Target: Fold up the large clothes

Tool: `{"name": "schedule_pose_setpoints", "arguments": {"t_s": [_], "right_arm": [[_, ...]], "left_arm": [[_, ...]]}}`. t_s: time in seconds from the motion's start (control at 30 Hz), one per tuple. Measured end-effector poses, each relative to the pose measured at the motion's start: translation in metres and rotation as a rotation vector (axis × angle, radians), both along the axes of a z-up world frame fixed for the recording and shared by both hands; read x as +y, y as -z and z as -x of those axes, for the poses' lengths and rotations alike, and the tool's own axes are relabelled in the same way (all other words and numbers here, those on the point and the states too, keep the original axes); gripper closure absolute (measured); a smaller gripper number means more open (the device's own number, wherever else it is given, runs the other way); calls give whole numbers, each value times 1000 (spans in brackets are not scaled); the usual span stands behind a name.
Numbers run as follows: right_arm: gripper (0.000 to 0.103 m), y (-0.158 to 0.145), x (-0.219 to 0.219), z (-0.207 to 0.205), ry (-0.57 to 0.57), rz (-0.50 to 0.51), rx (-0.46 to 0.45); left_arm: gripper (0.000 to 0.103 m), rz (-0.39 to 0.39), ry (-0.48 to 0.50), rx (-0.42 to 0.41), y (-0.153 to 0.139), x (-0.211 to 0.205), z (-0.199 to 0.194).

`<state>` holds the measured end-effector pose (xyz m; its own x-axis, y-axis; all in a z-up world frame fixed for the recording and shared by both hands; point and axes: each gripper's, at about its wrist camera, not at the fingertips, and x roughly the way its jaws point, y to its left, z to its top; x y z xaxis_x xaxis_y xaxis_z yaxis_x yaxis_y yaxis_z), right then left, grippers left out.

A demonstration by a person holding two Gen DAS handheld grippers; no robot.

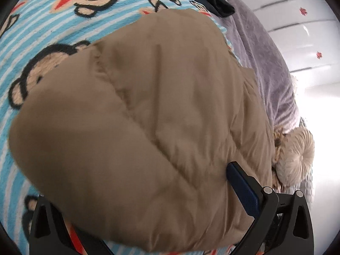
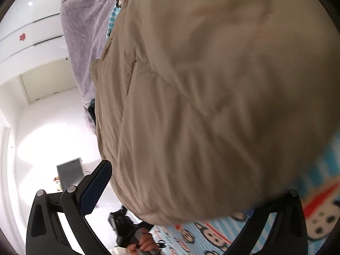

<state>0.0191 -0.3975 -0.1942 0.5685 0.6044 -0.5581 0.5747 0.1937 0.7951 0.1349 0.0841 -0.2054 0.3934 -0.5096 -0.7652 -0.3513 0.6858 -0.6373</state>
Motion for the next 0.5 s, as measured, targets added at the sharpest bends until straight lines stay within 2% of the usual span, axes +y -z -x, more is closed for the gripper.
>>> {"name": "schedule_pose_setpoints", "arguments": {"t_s": [0.1,0.13,0.17,0.2,0.23,0.27,0.3,0.37,0.5], "right_arm": [[0,8,1,-7,29,-18,11],[0,10,1,-6,43,-25,20],[1,11,0,-5,57,-36,26],[4,12,-1,-3,67,-48,35],[15,13,-2,0,72,-59,54],[32,15,-4,2,72,-69,73],[40,17,-5,5,75,-94,82],[63,16,-6,10,81,-121,62],[75,0,-5,18,50,-89,10]], "left_arm": [[1,11,-65,2,2,1,-4],[14,2,-83,1,1,2,-3],[33,-1,-90,-5,0,3,-3],[42,25,-86,-17,0,5,-3],[54,46,-87,-23,-1,6,-3],[62,53,-88,-29,-3,8,-2],[67,50,-81,-42,-7,6,-2],[77,34,-48,-79,-20,4,1],[80,11,33,-155,-48,-1,9]]}}
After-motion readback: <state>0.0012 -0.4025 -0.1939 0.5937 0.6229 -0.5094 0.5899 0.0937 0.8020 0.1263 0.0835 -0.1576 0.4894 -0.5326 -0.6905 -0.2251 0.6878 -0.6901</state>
